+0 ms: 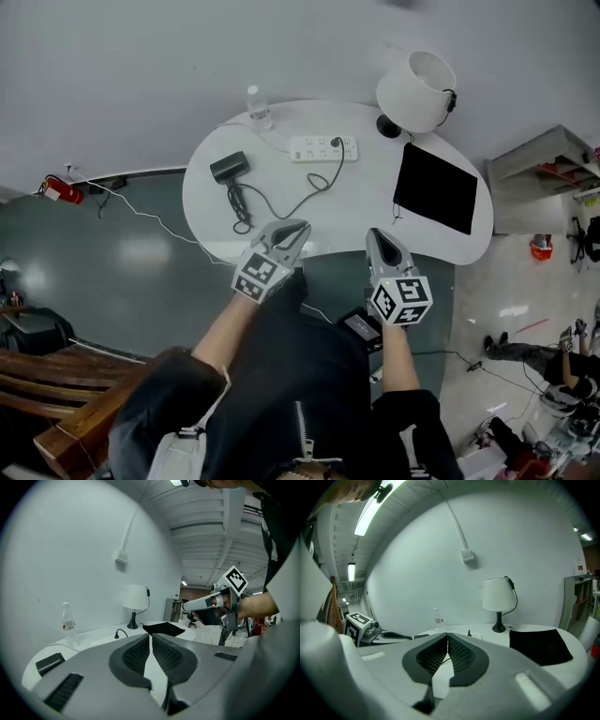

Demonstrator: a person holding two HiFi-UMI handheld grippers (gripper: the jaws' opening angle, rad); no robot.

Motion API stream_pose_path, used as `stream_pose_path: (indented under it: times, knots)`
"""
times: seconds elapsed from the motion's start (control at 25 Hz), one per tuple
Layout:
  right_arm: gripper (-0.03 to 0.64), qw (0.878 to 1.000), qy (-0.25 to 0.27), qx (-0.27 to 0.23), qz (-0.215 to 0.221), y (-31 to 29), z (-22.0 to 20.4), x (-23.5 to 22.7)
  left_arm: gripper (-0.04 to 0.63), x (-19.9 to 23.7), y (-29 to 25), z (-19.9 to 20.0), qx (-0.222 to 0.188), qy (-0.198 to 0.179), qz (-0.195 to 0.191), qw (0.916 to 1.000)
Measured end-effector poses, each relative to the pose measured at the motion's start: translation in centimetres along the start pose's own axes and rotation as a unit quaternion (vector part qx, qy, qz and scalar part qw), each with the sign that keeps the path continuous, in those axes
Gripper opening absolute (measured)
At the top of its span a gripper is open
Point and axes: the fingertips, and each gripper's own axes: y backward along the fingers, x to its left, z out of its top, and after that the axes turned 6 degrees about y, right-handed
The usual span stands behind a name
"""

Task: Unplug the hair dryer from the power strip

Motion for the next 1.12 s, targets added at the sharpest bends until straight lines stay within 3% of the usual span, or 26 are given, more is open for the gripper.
stream_pose_path:
  times: [0.56,1.12]
  knots:
    - [0.005,0.999,0.032,0.021,0.011,-10.6,3.6,-3.9,0.026,9.7,-5.3,2.9,0.011,0.004,0.001,0.9999]
    - [0.005,0.998,0.058,0.027,0.019,-13.3,4.5,-4.1,0.026,12.2,-8.7,3.6,0.013,-0.003,-0.016,0.9998]
